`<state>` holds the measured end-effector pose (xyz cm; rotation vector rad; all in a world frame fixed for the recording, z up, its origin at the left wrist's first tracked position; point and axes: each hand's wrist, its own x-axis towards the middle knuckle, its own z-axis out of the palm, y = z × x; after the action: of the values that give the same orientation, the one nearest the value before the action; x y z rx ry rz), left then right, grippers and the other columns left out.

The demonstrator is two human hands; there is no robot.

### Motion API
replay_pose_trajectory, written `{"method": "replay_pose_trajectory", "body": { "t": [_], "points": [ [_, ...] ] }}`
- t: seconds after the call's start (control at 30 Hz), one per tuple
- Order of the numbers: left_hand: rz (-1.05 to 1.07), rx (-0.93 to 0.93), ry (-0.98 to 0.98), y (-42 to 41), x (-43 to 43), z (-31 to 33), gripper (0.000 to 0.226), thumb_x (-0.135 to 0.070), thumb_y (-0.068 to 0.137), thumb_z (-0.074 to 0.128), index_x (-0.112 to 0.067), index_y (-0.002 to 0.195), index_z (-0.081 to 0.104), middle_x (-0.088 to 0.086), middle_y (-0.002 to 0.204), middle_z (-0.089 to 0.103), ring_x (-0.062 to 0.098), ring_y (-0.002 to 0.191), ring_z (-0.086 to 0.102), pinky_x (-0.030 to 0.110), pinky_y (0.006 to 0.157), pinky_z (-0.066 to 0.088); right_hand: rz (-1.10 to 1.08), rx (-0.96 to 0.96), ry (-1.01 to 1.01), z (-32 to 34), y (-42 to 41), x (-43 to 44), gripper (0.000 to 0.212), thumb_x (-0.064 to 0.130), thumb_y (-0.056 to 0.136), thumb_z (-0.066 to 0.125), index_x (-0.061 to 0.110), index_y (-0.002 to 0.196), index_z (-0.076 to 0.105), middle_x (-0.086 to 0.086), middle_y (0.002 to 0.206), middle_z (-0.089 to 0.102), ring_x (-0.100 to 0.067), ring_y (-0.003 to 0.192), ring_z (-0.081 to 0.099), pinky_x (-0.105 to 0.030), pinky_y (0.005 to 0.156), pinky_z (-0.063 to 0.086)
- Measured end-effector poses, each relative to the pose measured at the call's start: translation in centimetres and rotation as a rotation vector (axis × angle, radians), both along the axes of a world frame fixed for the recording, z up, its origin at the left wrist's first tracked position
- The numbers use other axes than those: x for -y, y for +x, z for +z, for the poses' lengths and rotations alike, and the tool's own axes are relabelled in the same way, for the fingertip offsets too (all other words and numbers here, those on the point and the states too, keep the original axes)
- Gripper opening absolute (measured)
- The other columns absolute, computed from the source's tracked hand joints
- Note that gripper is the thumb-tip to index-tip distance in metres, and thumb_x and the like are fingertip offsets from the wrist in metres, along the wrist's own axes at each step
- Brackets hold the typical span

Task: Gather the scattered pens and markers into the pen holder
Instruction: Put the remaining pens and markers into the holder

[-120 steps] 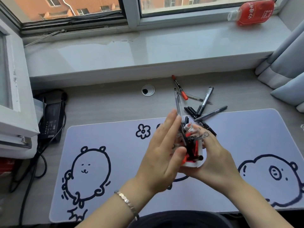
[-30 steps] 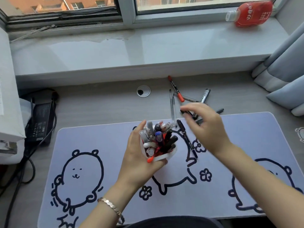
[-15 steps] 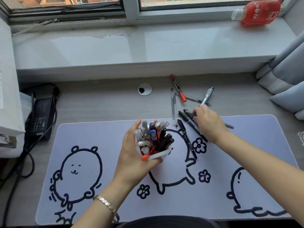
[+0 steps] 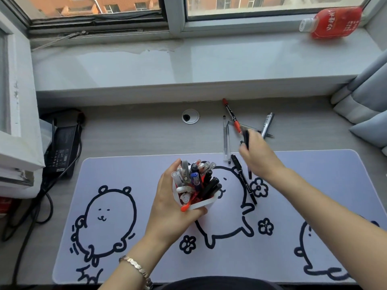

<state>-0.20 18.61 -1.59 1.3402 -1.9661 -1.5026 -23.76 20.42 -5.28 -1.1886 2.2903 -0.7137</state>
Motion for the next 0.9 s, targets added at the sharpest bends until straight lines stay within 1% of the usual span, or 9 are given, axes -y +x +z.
{"method": "replay_pose_trajectory", "body": {
  "t": [0.13, 0.27, 0.4, 0.5, 0.57, 0.63, 0.73, 0.83, 0.9],
  "points": [
    [0.017, -0.001, 0.018, -0.4, -0.2, -0.2, 0.097, -0.043, 0.042, 0.075, -0.051, 0.126, 0.029, -0.011, 0.131, 0.046, 0.013, 0.12, 0.05, 0.04, 0.102, 0.045, -0.138, 0.533, -0.542, 7.1, 2.0, -2.6, 0.013, 0.014, 0.095, 0.036, 0.025, 0.097, 0.043, 0.007, 0.079, 0.054, -0.006, 0.076, 0.058, -0.018, 0.08, 0.049],
    [0.026, -0.005, 0.034, -1.1, -0.4, -0.5, 0.096, -0.039, 0.042, 0.077, -0.05, 0.125, 0.031, -0.008, 0.131, 0.048, 0.015, 0.12, 0.051, 0.044, 0.102, 0.045, -0.145, 0.863, -0.905, 10.1, 6.9, -4.2, 0.017, 0.013, 0.087, 0.035, 0.025, 0.096, 0.043, 0.014, 0.071, 0.051, -0.006, 0.07, 0.05, -0.026, 0.083, 0.044],
    [-0.003, -0.02, 0.021, -1.7, -0.4, -0.1, 0.098, -0.028, 0.045, 0.083, -0.048, 0.126, 0.032, -0.008, 0.128, 0.049, 0.015, 0.116, 0.054, 0.043, 0.097, 0.049, -0.061, 0.755, -0.772, 6.9, 11.0, -3.8, 0.026, 0.008, 0.087, 0.034, 0.026, 0.105, 0.039, 0.014, 0.081, 0.052, -0.002, 0.078, 0.053, -0.018, 0.086, 0.045],
    [0.012, -0.043, 0.007, -1.8, -0.5, 0.1, 0.096, -0.02, 0.048, 0.085, -0.047, 0.125, 0.034, -0.008, 0.126, 0.052, 0.015, 0.115, 0.055, 0.043, 0.093, 0.051, -0.046, 0.552, -0.765, 5.2, 11.5, -4.0, 0.055, 0.004, 0.087, 0.04, 0.04, 0.127, 0.027, 0.021, 0.101, 0.049, -0.004, 0.093, 0.059, -0.016, 0.088, 0.046],
    [0.042, -0.066, 0.008, -1.8, -0.6, 0.2, 0.096, -0.026, 0.047, 0.087, -0.048, 0.124, 0.035, -0.007, 0.125, 0.054, 0.015, 0.115, 0.056, 0.042, 0.094, 0.05, -0.074, 0.409, -0.836, 4.6, 10.8, -4.3, 0.081, -0.005, 0.084, 0.046, 0.052, 0.133, 0.015, 0.02, 0.109, 0.046, -0.01, 0.094, 0.063, -0.019, 0.087, 0.049],
    [0.044, -0.075, 0.014, -1.7, -0.7, 0.4, 0.095, -0.037, 0.044, 0.085, -0.05, 0.123, 0.033, -0.008, 0.124, 0.056, 0.014, 0.114, 0.057, 0.041, 0.095, 0.05, -0.1, 0.342, -0.858, 4.3, 10.3, -4.4, 0.089, -0.01, 0.08, 0.05, 0.055, 0.131, 0.017, 0.013, 0.107, 0.045, -0.01, 0.094, 0.064, -0.02, 0.087, 0.05],
    [0.03, -0.078, 0.023, -1.7, -0.8, 0.5, 0.096, -0.038, 0.044, 0.086, -0.048, 0.124, 0.033, -0.006, 0.122, 0.057, 0.014, 0.112, 0.059, 0.041, 0.094, 0.051, -0.143, 0.407, -0.801, 4.1, 10.5, -4.2, 0.07, 0.0, 0.082, 0.051, 0.054, 0.122, 0.031, 0.017, 0.098, 0.051, -0.012, 0.099, 0.063, -0.025, 0.092, 0.049],
    [0.041, -0.08, 0.044, -1.9, -1.0, 0.5, 0.095, -0.027, 0.046, 0.086, -0.045, 0.124, 0.036, -0.005, 0.121, 0.059, 0.011, 0.106, 0.061, 0.035, 0.091, 0.053, -0.195, 0.355, -0.761, 3.9, 11.2, -4.0, 0.026, 0.016, 0.086, 0.05, 0.034, 0.105, 0.05, 0.013, 0.098, 0.055, -0.017, 0.104, 0.061, -0.038, 0.093, 0.049],
    [0.078, -0.128, 0.091, -2.2, -1.0, 0.6, 0.094, -0.02, 0.045, 0.085, -0.045, 0.123, 0.037, -0.003, 0.119, 0.06, 0.009, 0.101, 0.064, 0.03, 0.086, 0.055, -0.138, 0.214, -0.757, 3.7, 11.8, -4.4, 0.016, 0.015, 0.088, 0.048, 0.017, 0.099, 0.06, 0.007, 0.102, 0.054, -0.012, 0.11, 0.057, -0.03, 0.096, 0.047]
  ]
}}
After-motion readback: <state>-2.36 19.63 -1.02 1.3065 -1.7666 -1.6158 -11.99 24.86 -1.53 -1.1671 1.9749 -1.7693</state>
